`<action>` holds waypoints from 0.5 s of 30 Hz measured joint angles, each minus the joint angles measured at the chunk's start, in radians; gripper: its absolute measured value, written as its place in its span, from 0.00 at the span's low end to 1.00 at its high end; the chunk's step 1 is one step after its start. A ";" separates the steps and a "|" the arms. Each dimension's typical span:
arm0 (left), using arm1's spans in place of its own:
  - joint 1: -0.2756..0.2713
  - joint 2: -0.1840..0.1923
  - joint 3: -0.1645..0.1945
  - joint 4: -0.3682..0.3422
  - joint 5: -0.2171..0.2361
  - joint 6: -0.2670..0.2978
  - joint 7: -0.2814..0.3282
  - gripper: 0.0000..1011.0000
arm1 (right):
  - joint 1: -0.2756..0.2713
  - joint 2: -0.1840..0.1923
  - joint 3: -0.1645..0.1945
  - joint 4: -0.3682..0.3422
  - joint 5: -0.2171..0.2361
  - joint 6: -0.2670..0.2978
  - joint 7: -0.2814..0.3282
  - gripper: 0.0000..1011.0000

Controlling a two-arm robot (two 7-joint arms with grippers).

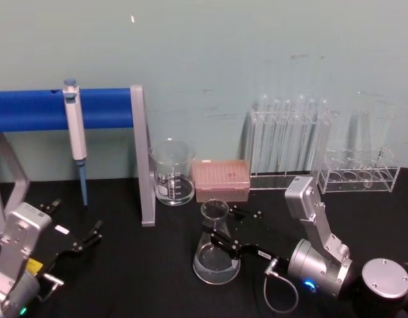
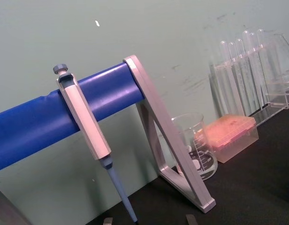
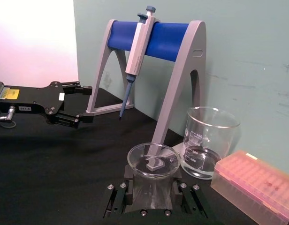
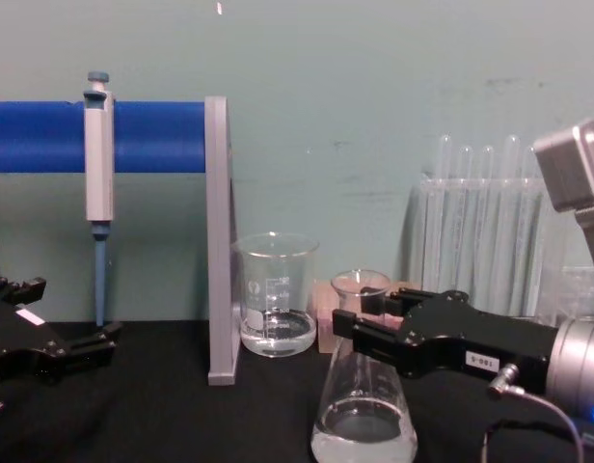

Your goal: Grasp the erlenmeyer flask with one hand, shake it three times, then place it back.

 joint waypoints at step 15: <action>0.000 0.000 0.000 0.000 0.000 0.000 0.000 0.99 | 0.004 0.003 -0.005 0.000 -0.009 0.021 -0.005 0.45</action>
